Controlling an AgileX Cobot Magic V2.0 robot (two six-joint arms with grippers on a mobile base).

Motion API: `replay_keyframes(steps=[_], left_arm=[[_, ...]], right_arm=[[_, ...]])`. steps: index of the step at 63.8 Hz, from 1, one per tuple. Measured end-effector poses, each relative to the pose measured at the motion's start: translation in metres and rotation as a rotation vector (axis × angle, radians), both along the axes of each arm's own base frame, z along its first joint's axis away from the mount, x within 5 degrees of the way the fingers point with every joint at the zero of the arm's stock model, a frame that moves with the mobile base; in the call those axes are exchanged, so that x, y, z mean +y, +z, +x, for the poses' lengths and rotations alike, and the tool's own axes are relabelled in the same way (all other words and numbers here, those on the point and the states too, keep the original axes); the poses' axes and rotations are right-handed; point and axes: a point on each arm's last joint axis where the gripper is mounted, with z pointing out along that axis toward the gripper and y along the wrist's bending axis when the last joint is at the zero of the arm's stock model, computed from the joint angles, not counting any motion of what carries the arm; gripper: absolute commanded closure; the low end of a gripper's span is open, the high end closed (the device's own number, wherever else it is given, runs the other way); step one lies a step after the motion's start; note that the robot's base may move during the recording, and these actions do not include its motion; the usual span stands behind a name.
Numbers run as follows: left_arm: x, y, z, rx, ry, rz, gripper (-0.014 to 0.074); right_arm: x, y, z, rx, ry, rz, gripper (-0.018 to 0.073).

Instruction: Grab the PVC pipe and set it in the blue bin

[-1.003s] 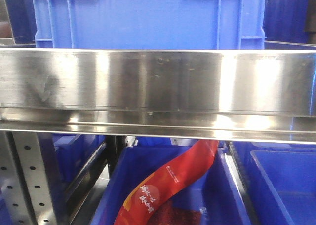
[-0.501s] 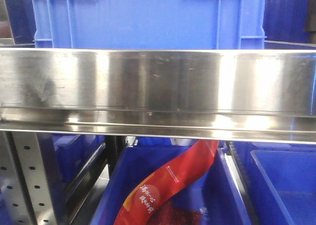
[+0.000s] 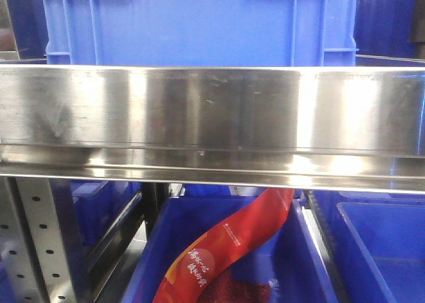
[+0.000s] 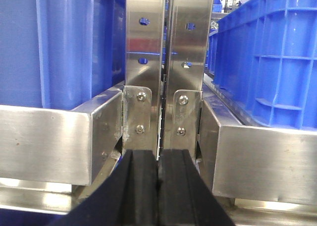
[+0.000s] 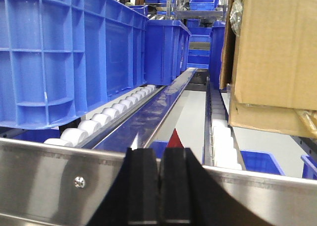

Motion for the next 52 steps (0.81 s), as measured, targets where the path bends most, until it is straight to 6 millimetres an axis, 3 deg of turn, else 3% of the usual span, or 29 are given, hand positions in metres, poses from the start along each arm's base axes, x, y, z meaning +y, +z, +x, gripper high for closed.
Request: replay_keyframes(steps=[52], left_arm=[[0.0000,0.0002,0.0000,-0.002,0.000,0.000,0.0707]], right_arm=[[0.0000,0.0000,0.0000,0.000,0.000,0.000,0.0727]])
